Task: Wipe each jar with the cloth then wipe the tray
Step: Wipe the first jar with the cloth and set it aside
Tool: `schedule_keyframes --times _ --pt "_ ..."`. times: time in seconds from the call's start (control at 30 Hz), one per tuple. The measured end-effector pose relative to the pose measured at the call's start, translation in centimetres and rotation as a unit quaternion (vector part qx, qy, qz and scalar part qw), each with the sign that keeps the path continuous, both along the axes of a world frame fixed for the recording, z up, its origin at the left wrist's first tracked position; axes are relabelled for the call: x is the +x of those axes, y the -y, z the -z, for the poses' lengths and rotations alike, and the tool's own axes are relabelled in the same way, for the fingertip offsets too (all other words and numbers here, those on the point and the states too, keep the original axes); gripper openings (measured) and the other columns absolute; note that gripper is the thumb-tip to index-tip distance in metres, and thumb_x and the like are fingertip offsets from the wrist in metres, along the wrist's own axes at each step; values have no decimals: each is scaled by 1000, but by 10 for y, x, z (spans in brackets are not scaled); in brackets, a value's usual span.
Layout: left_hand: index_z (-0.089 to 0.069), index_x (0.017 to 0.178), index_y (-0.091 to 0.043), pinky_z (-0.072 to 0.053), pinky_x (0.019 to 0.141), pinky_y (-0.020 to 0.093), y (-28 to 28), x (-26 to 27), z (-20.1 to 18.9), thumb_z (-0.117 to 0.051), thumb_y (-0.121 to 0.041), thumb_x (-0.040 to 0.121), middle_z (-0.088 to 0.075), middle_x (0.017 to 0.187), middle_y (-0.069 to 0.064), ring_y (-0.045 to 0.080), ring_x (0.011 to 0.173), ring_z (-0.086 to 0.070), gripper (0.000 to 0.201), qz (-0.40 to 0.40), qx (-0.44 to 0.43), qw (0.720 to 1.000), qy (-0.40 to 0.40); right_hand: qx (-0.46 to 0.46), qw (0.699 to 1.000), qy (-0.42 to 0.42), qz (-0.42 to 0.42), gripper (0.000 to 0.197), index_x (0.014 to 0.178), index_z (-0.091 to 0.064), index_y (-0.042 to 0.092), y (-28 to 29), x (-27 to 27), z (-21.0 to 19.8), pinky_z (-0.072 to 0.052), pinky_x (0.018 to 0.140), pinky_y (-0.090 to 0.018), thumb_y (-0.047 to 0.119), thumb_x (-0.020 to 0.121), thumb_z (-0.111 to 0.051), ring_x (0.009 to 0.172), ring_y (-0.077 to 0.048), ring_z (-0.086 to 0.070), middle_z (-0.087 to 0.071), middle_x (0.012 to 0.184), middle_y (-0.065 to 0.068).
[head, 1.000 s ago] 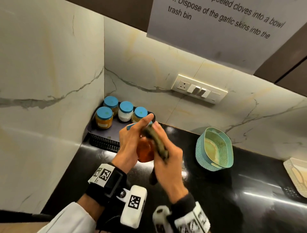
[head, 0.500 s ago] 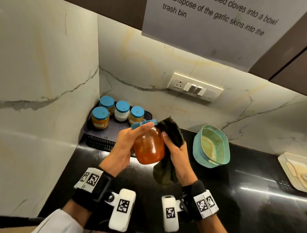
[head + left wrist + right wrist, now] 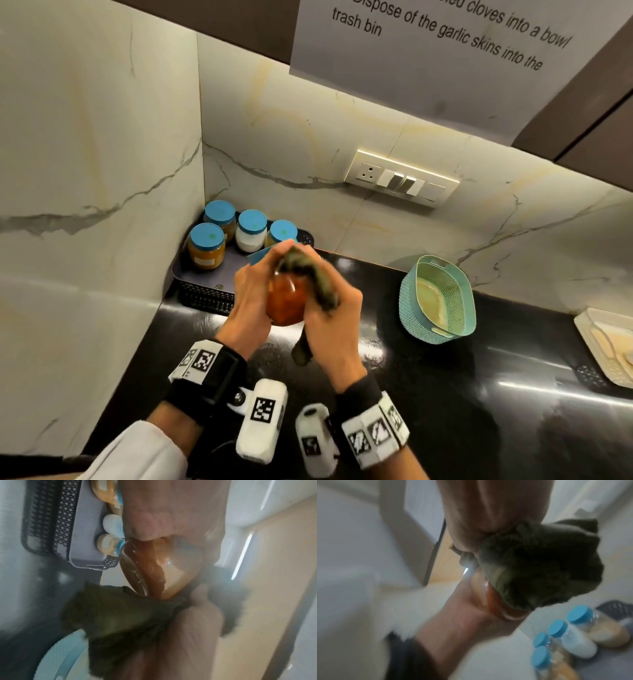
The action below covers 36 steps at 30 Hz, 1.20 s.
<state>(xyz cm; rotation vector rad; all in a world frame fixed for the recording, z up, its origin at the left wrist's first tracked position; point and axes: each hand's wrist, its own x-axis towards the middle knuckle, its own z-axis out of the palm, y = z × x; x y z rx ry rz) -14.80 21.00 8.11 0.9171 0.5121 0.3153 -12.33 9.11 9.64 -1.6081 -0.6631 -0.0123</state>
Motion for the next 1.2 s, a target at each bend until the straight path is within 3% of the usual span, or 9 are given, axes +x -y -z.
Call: schedule_keyframes --times 0.07,0.23,0.37,0.57,0.67,0.87,1.0,1.1,1.2 --pt "-75 117 -16 -58 99 56 -1 1 -3 -85 -61 60 -79 112 11 35 107 -75 73 -5 24 1000 1 37 994 -84 51 18 102 -74 14 0 11 -2 -54 78 -26 3 99 -60 84 -1 -68 -75 88 12" --pt "-74 122 -12 -53 107 58 -3 -4 -1 -83 -54 71 -77 118 15 37 114 -72 67 23 1 1000 17 5 1000 -17 20 49 131 -66 8 8 -17 2 -51 105 -28 -17 90 -57 126 -15 -63 -70 130 -2" --pt "-76 117 -21 -55 104 58 3 -7 2 -85 -49 74 -79 113 12 34 109 -74 53 21 9 1000 3 6 990 -130 55 19 93 -74 19 3 23 4 -54 74 -29 5 99 -62 77 -11 -67 -74 82 -6" --pt "-74 119 -13 -59 93 47 2 -7 -3 -85 -48 74 -79 112 14 36 107 -74 58 21 -3 1000 10 -4 999 -32 40 33 124 -69 3 14 -17 2 -55 94 -24 -10 95 -59 111 -14 -70 -76 115 -2" --pt "-77 116 -17 -59 96 51 9 -8 -3 -84 -44 77 -79 111 13 36 107 -74 48 28 0 1000 13 2 990 -124 66 18 93 -74 15 8 21 1 -52 71 -28 3 99 -62 72 -5 -65 -72 76 7" --pt "-76 118 -13 -54 105 56 3 -3 -4 -82 -51 72 -78 114 16 35 107 -74 60 35 12 999 26 10 998 -50 44 25 120 -71 4 17 -13 -1 -55 86 -22 1 98 -59 95 -13 -67 -75 102 -3" --pt "-77 116 -18 -58 97 51 10 -6 -4 -80 -44 77 -79 112 13 33 105 -75 47 36 8 999 18 12 990 -120 69 17 91 -74 17 12 16 -3 -51 71 -27 9 100 -62 73 -7 -63 -71 77 3" --pt "-76 117 -13 -58 98 50 5 -3 -7 -81 -43 76 -79 111 15 31 101 -76 51 20 5 1000 20 5 997 -58 50 24 119 -72 6 16 -13 -2 -54 84 -19 1 99 -60 93 -8 -68 -77 101 -2" --pt "-75 120 -8 -57 103 54 6 -2 -2 -86 -44 72 -77 115 19 38 110 -74 61 1 -18 1000 -1 -8 999 -34 29 59 145 -55 11 18 -25 16 -47 112 -33 -12 90 -56 135 -15 -56 -61 144 -4"
